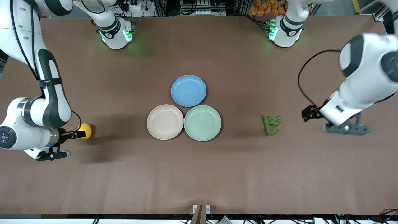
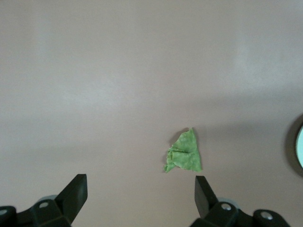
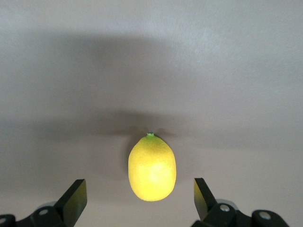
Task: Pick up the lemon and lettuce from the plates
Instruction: 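Lower the lemon onto the table and open the right gripper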
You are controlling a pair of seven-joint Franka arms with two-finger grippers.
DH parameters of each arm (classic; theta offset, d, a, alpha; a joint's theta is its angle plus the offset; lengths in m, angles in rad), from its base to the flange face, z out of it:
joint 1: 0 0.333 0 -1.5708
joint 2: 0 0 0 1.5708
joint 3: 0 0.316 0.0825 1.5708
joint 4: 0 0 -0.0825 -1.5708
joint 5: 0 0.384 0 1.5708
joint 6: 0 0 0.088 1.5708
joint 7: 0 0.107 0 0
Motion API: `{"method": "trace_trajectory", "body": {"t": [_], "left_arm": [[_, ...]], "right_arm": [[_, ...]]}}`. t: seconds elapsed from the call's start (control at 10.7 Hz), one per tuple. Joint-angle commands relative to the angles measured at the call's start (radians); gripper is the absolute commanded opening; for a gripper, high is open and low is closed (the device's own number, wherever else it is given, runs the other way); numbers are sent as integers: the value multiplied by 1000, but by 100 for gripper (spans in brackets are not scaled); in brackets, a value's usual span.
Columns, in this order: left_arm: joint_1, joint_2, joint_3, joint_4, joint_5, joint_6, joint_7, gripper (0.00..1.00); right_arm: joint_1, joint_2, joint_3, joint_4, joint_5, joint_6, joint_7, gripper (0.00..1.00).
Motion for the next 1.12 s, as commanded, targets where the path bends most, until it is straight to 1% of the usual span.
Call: {"method": "trace_trajectory", "body": {"t": [0.0, 0.09, 0.28, 0.38, 0.47, 0.56, 0.66, 0.75, 1.03], "left_arm": [[26, -186, -15, -124, 19, -15, 12, 100], [29, -230, -27, -154, 15, -37, 14, 100], [81, -267, -87, -153, 7, -108, 18, 100], [87, -274, -101, -145, -4, -142, 27, 100], [80, -266, -101, -104, -39, -195, 24, 100], [75, -245, -102, -48, -42, -256, 24, 100], [76, -242, -101, -11, -50, -290, 26, 100], [87, -241, -101, 0, -74, -292, 26, 100], [92, -248, -98, -1, -82, -312, 27, 100]], "right_arm": [[24, -41, 12, 95, 7, -153, 90, 100], [29, -45, 12, 125, 5, -210, 115, 100], [38, -83, 12, 149, 5, -278, 119, 100], [38, -114, 12, 149, 5, -301, 119, 100], [38, -152, 12, 149, 7, -319, 124, 100], [43, -184, 11, 149, 5, -338, 126, 100], [43, -215, 11, 149, 5, -362, 126, 100], [41, -246, 11, 149, 5, -388, 126, 100], [35, -336, 4, 147, 5, -471, 126, 100]]}}
